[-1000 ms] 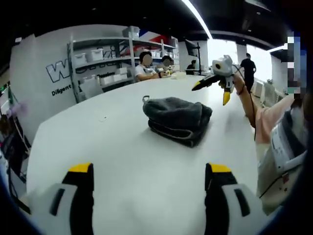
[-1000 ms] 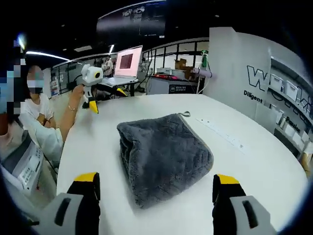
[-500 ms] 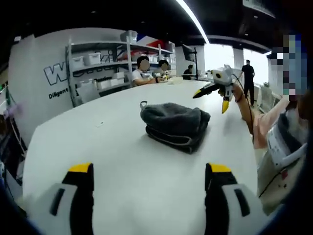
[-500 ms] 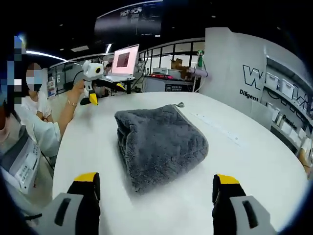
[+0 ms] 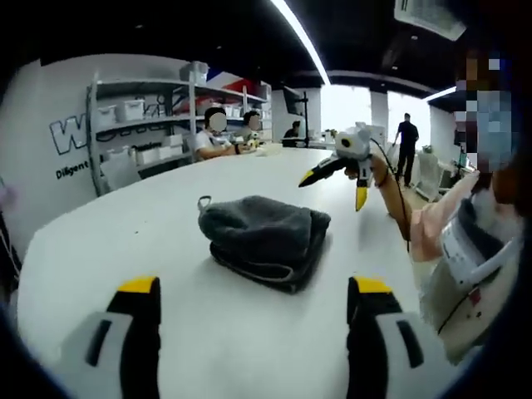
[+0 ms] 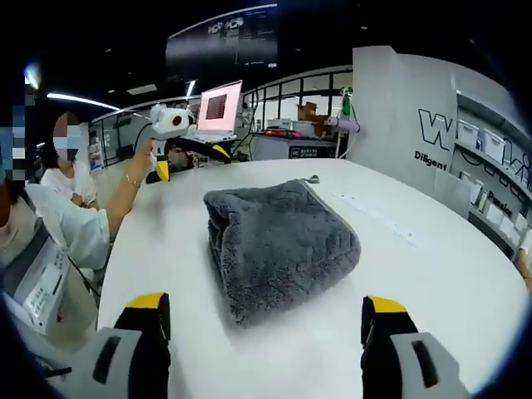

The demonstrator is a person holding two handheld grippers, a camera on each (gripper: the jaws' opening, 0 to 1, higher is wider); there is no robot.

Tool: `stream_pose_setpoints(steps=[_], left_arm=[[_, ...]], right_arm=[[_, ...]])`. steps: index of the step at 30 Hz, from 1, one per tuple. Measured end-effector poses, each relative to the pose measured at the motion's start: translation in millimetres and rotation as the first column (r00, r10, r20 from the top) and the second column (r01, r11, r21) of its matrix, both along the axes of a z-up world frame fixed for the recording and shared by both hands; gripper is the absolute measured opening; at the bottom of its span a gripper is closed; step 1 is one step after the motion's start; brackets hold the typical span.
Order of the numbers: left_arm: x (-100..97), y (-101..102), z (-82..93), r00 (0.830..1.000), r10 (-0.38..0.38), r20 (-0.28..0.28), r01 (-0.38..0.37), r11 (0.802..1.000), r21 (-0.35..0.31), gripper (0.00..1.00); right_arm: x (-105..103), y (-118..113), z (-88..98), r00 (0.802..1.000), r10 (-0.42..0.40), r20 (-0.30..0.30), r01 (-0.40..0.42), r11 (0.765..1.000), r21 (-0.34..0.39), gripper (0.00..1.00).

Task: Fold the towel on the table until its edges align and the towel forms a compact rectangular stack.

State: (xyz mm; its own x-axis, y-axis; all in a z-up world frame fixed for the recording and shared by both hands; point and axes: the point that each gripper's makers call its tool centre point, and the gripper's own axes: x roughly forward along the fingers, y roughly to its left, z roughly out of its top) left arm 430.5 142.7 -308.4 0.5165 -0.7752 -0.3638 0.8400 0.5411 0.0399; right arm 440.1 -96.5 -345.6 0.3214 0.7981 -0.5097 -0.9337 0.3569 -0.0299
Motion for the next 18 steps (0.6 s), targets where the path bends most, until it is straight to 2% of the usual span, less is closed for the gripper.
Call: stream_pose_setpoints(steps=[4,7,10,13,16,18], left_arm=[[-0.5,-17.5,7.1,1.000,-0.027,0.010,0.027,1.000,-0.006,0.96],[2.1,-32.4,13.7,0.999,-0.049,0.006,0.050,0.998,-0.039,0.95],[12.6,-43.0,22.8,0.998,-0.058,0.015,0.059,0.996,-0.062,0.84],[20.8,-56.8,27.4,0.997,-0.064,0.030,0.066,0.996,-0.065,0.79],[25.0,-68.4,27.5,0.996,-0.083,0.034,0.085,0.995,-0.055,0.73],[29.9,-78.4,24.3,0.993,-0.108,0.057,0.109,0.994,-0.015,0.68]], right_arm=[[1.1,-0.9,0.1,1.000,-0.004,-0.011,0.004,1.000,0.022,1.00],[-0.1,-1.1,-1.7,1.000,0.000,-0.021,0.001,1.000,0.024,1.00],[-1.1,-1.1,-0.2,1.000,0.006,-0.020,-0.005,1.000,0.029,1.00],[-3.7,-1.1,4.9,1.000,0.019,-0.010,-0.018,0.999,0.046,1.00],[-5.2,-1.2,8.1,1.000,0.025,-0.007,-0.025,0.998,0.059,1.00],[-5.8,-1.2,8.8,1.000,0.026,-0.007,-0.025,0.998,0.063,0.99]])
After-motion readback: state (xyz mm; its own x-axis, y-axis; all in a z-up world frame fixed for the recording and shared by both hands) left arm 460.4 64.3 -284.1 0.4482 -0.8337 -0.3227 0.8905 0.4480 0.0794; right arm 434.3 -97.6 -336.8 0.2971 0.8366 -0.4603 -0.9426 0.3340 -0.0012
